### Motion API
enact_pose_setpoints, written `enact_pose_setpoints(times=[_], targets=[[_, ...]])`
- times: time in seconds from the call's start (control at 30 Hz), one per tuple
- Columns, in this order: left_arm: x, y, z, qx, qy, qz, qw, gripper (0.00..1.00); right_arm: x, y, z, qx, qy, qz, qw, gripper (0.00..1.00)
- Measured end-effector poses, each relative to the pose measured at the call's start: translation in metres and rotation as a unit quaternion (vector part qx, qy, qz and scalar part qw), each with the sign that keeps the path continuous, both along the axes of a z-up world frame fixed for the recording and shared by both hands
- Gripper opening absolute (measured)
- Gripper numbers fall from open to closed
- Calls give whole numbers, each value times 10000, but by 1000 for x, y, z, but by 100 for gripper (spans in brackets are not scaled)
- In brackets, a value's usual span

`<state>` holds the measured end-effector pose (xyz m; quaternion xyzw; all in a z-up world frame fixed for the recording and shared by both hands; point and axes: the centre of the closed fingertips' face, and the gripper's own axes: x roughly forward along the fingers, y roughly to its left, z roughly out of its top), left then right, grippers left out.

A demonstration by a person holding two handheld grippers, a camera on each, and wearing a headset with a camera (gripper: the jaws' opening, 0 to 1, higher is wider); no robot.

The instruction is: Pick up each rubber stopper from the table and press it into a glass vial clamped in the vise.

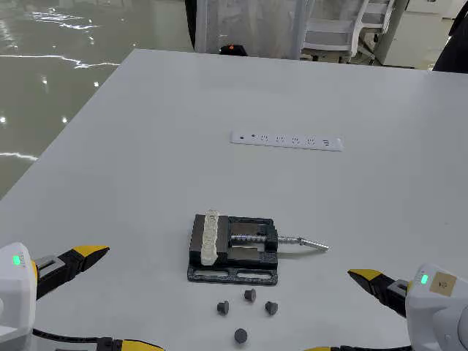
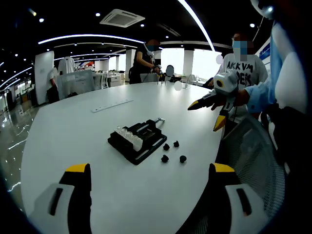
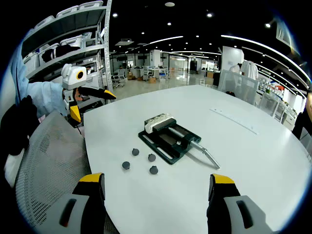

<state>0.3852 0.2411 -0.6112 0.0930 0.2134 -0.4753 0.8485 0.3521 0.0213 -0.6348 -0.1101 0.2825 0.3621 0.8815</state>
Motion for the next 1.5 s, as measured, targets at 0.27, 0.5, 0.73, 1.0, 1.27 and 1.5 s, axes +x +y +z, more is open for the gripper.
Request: enact_pose_setpoints(times=[0.27, 0.5, 0.73, 1.0, 1.27, 1.5], targets=[[1, -2, 0, 24, -20, -21, 10000, 99, -1, -4, -2, -19, 18, -17, 10000, 87], [-1, -1, -1, 35, -2, -21, 10000, 99, -1, -1, -3, -38, 33, 15, 10000, 86], [-1, 0, 0, 11, -11, 12, 10000, 99, -2, 2, -6, -59, 62, 66, 9999, 83], [-2, 1, -1, 18, 6, 10, 10000, 99, -3, 4, -6, -68, 76, 85, 9999, 83], [-2, 0, 0, -30, -8, 36, 10000, 99, -2, 5, -9, -111, 80, 72, 9999, 77], [-3, -4, -1, -34, 10, -13, 10000, 98, -1, 9, -13, -130, 118, 89, 9998, 72]])
